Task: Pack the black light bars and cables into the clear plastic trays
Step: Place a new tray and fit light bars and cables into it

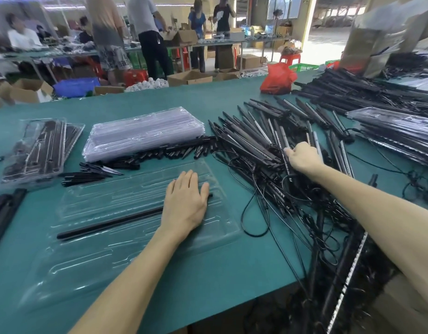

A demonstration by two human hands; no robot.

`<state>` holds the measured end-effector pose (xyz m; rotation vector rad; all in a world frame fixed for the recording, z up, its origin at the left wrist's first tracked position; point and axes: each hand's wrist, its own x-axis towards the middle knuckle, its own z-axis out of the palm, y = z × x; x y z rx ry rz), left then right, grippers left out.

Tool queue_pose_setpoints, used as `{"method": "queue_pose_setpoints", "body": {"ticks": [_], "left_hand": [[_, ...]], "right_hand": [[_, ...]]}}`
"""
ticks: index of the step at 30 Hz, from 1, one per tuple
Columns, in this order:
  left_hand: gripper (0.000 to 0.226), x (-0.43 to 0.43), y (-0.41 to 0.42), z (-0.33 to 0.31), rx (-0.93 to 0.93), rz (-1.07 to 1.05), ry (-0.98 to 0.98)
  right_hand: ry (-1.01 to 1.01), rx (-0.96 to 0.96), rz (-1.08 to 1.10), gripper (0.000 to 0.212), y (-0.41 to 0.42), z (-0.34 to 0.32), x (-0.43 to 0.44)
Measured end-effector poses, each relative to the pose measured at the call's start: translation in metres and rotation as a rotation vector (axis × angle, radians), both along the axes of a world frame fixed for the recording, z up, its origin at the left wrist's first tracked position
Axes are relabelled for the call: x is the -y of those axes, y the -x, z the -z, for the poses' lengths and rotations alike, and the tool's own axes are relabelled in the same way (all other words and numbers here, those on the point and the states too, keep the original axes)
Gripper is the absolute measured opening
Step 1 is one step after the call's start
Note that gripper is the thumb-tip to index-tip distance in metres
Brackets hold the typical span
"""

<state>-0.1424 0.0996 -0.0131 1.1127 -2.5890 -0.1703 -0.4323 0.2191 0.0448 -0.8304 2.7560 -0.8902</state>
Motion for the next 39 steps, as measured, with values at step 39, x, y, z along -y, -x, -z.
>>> {"method": "queue_pose_setpoints", "body": {"ticks": [39], "left_hand": [[0.058, -0.005, -0.003, -0.005, -0.024, 0.005, -0.023]], "right_hand": [[0.715, 0.103, 0.140, 0.026, 0.000, -0.050, -0.007]]}}
